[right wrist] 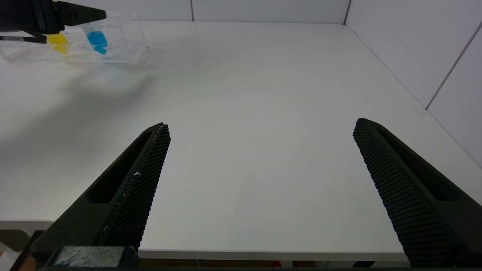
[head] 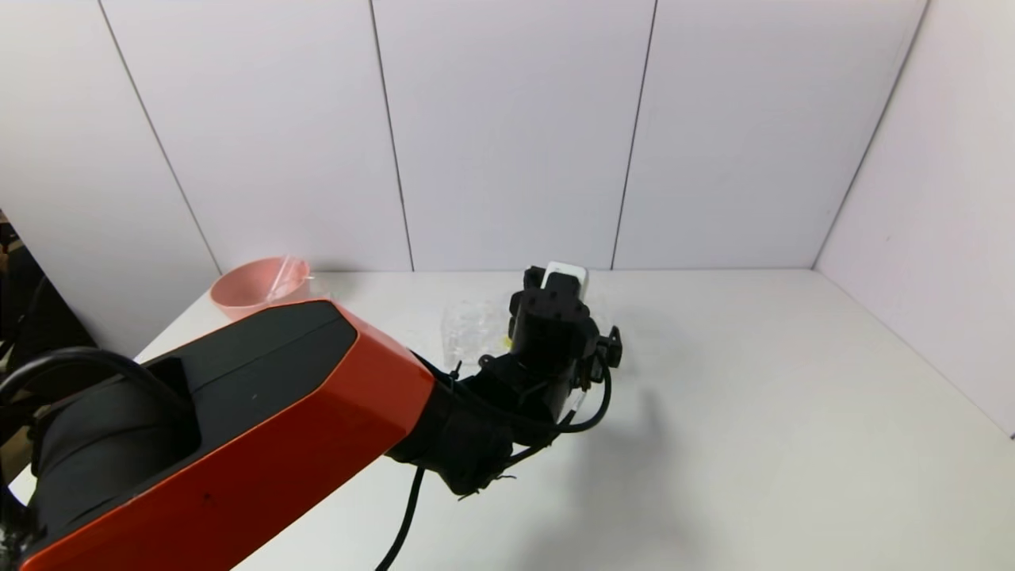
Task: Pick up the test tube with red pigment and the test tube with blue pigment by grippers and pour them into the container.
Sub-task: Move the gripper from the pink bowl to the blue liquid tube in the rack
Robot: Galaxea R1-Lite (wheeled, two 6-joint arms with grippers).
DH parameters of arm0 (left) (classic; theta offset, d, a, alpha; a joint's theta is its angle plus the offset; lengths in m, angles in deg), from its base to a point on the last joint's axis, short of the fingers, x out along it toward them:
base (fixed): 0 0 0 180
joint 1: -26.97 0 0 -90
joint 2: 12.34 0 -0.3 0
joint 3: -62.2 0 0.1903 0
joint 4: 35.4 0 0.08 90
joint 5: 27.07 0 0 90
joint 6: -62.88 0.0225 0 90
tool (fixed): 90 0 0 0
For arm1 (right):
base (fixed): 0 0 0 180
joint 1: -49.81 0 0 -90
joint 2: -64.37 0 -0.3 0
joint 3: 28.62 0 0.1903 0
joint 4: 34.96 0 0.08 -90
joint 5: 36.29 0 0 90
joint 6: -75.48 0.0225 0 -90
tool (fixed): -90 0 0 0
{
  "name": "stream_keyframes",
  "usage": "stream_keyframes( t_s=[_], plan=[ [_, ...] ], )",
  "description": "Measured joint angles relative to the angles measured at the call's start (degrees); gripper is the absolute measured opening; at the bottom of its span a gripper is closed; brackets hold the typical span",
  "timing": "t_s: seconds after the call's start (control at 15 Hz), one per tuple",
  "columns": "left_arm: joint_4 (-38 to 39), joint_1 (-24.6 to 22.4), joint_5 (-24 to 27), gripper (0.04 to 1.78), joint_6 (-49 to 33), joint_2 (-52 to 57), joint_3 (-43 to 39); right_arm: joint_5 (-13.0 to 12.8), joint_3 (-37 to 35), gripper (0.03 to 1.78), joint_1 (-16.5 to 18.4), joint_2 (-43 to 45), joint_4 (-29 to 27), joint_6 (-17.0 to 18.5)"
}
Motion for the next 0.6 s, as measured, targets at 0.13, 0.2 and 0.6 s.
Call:
stream_keyframes(
  t_s=[0.13, 0.2, 0.6],
  plan=[
    [-0.9, -0.4, -0.6, 1.76, 0.0, -0.8, 2.1, 0.0, 0.0, 1.78, 0.0, 0.0, 0.0, 0.0],
    [-1.4, -0.6, -0.5, 1.76, 0.0, -1.2, 3.1, 0.0, 0.0, 1.78, 0.0, 0.0, 0.0, 0.0],
    [-3.8, -1.0, -0.7, 1.76, 0.0, -2.7, 7.1, 0.0, 0.0, 1.78, 0.0, 0.0, 0.0, 0.0]
  ],
)
